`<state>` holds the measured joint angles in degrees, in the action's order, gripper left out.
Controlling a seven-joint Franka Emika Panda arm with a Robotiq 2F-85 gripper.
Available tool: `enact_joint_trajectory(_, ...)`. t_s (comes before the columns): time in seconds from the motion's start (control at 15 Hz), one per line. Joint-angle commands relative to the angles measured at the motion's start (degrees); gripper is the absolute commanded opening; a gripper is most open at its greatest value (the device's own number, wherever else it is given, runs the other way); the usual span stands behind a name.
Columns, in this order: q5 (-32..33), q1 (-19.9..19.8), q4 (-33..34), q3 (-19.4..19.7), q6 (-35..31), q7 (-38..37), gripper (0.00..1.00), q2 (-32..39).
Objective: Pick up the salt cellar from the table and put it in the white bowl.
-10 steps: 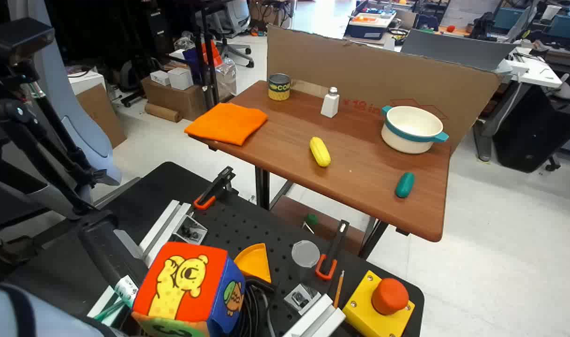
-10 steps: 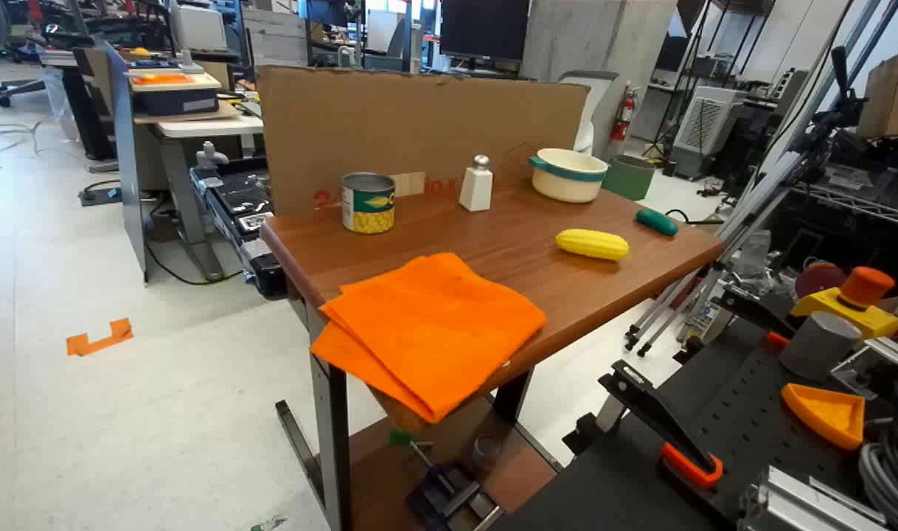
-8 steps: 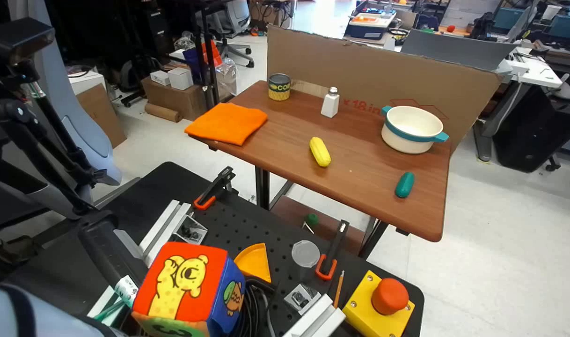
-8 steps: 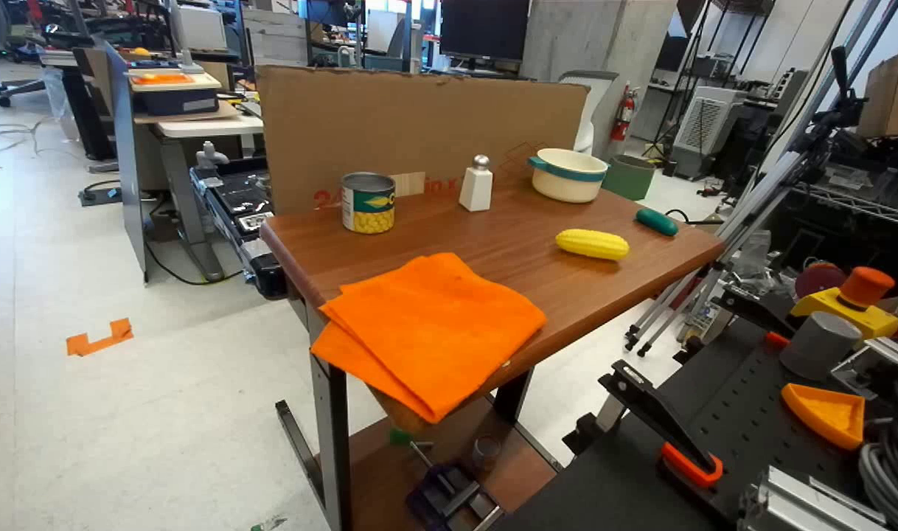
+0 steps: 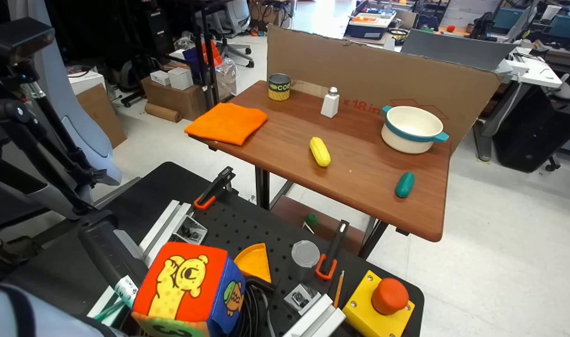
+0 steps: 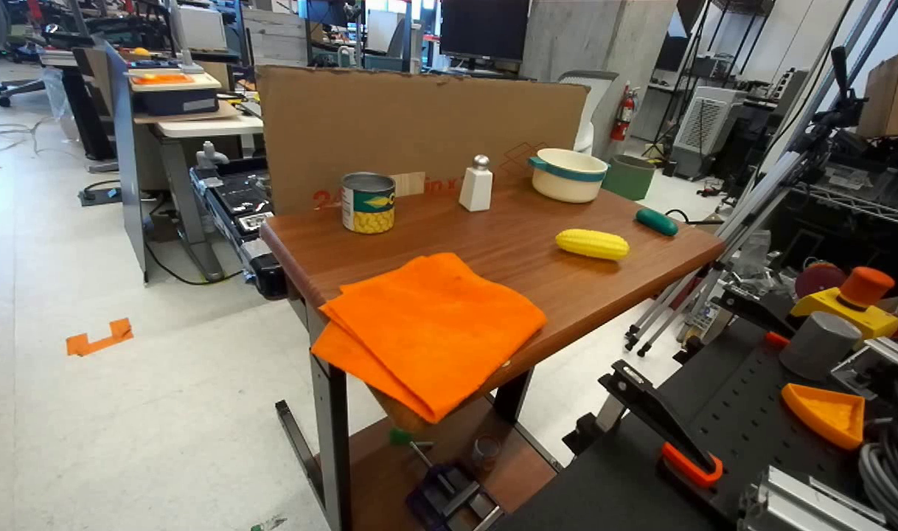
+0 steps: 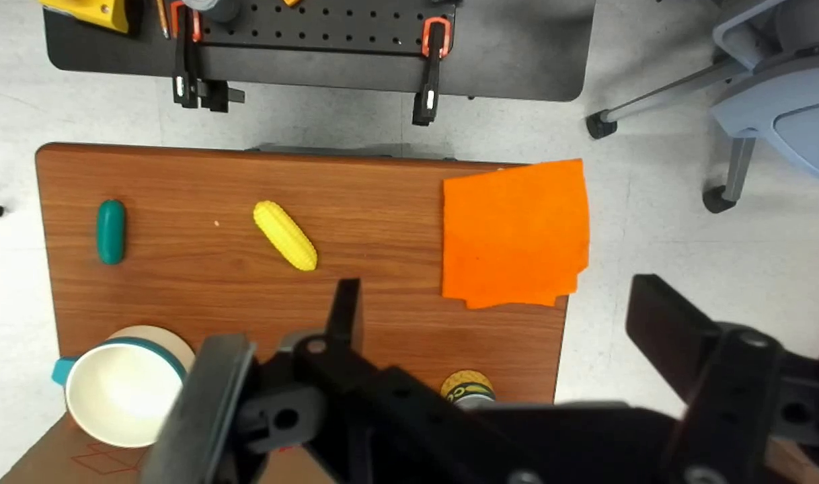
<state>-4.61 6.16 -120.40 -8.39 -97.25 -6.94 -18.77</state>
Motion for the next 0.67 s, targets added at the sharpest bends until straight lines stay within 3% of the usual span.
enact_joint_trajectory(0.0,1.64,-0.99,1.19,0.86,-6.78,0.56,1.00,4.13)
enact_joint_trajectory(0.2,3.21,-2.23,2.48,2.18,-14.60,1.08,1.00,9.86)
enact_joint_trajectory(0.6,3.46,-3.20,11.16,4.22,-18.44,1.43,1.00,22.97)
